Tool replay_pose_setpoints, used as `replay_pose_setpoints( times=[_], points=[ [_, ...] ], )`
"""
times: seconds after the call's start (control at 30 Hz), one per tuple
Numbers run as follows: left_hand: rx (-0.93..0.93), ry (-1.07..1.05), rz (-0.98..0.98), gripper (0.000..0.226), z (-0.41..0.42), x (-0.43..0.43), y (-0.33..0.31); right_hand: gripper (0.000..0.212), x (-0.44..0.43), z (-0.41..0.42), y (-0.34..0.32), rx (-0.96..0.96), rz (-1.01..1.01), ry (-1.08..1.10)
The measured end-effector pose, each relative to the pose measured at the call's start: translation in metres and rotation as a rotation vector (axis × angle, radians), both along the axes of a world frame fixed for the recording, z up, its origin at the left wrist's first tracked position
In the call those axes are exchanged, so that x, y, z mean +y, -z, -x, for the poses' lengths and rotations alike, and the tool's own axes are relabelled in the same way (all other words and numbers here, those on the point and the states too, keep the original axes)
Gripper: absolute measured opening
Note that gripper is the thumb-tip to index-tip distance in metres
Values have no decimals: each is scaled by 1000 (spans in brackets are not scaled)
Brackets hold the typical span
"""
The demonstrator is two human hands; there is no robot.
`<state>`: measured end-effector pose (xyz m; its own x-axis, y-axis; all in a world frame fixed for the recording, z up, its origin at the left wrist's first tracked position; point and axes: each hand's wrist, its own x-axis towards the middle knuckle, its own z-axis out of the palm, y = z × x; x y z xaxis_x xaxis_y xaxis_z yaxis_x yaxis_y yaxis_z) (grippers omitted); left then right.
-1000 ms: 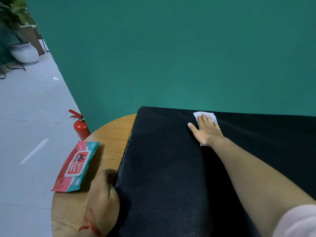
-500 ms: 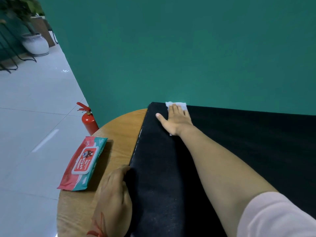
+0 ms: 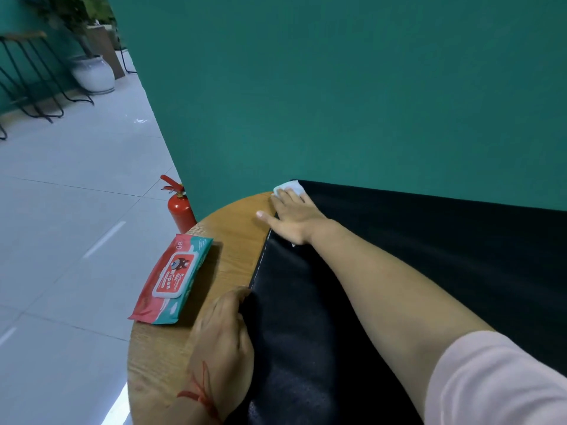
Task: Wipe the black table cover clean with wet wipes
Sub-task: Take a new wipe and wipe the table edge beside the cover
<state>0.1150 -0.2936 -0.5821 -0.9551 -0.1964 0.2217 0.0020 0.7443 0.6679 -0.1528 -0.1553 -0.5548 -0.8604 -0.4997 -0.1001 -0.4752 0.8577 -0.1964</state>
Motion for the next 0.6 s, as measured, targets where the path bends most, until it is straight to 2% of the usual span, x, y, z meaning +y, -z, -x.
replay_pose_setpoints(
  times=[0.33,0.47,0.6],
  points=[
    [29,-8,4,41,0,-1,3,93,-2,-83,9,-16,42,-181],
    [7,9,-8,37,2,-1,4,90,4,-69,10,-17,91,-156],
    [-5,11,-10,37,1,-2,3,87,9,-30,4,-28,91,-24]
  ],
)
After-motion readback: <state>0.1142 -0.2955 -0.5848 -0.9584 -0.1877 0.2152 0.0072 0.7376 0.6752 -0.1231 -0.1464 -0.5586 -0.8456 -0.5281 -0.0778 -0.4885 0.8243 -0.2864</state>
